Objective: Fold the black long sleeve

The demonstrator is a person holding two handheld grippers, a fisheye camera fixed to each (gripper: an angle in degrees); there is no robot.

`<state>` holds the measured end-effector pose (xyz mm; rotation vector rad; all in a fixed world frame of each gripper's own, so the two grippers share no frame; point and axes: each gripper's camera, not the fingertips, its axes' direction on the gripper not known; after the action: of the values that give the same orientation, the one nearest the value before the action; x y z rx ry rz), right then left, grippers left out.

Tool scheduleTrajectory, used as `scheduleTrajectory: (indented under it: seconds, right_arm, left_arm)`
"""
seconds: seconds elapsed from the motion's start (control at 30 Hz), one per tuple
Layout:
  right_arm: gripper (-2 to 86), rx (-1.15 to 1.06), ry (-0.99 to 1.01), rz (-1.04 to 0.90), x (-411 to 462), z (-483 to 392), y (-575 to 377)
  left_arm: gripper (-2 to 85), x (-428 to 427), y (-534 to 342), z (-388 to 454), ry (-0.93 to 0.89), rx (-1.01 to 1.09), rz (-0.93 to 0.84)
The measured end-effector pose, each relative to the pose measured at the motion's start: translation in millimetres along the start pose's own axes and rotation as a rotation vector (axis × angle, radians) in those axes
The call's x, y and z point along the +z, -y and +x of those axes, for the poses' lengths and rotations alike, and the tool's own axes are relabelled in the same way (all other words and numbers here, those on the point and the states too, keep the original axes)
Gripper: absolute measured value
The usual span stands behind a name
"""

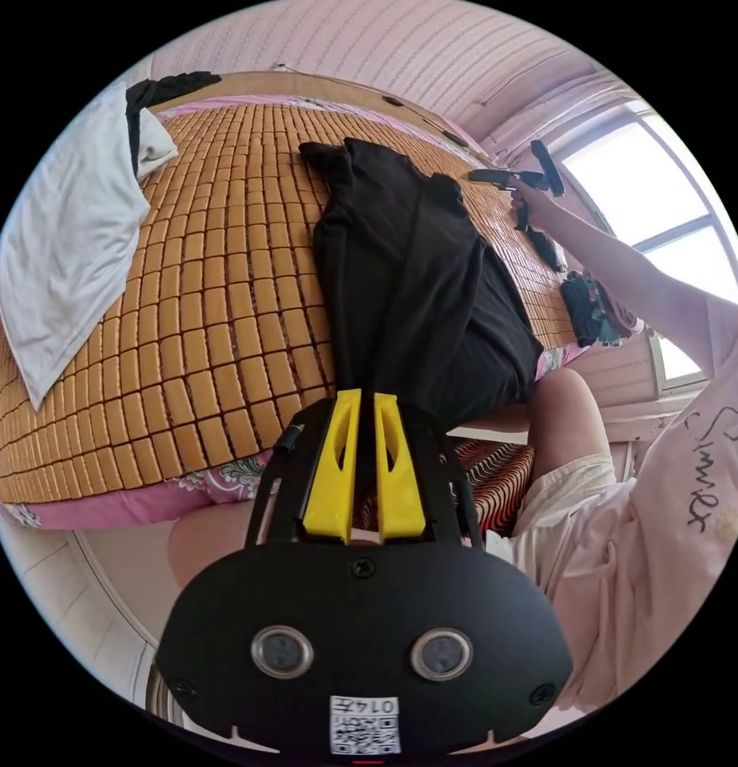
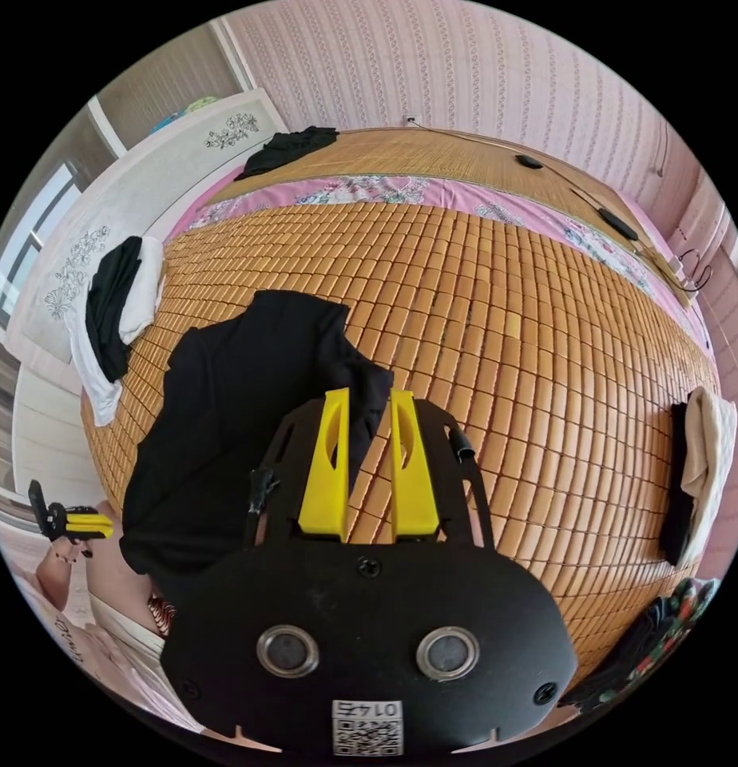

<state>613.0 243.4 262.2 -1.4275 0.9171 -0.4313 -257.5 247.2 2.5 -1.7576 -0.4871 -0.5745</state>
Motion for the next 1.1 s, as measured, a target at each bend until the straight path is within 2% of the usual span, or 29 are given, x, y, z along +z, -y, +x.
scheduleTrajectory:
  seconds: [0.07,0.2,0.27,0.33,0.4,0.5,0.57,0.73,1.1]
  right_arm:
    - [9.1,-0.002,0.012,0.037,5,9,-1]
    - [10.9,0.096,0.075,0.016,24,37,1]
    - [11.7,0.153,0.125,-0.007,36,56,2]
    - [11.7,0.17,0.145,-0.013,42,66,2]
    - [11.0,0.177,0.198,-0.012,46,75,3]
    - [7.7,0.19,0.25,-0.02,50,88,6]
    - [2.6,0.166,0.326,-0.058,56,96,10]
    - [0.2,0.119,0.279,-0.064,50,107,17]
    - [0.9,0.146,0.225,0.104,-15,128,31]
  left_arm:
    - [4.8,-10,7,-8,0.039,0.004,0.02]
    - [6.5,-33,57,-36,0.114,0.001,0.177]
    - [7.1,-36,94,-51,0.083,-0.002,0.224]
    - [7.8,-35,147,-73,-0.048,-0.039,0.305]
    - [9.2,-30,185,-83,-0.065,-0.042,0.34]
    - [11.0,-15,246,-87,-0.089,-0.036,0.306]
    - [10.6,-4,275,-86,-0.082,-0.036,0.278]
    - [0.7,34,329,-84,-0.059,-0.017,0.067]
    - [-1.0,-6,365,-67,0.02,-0.031,0.236]
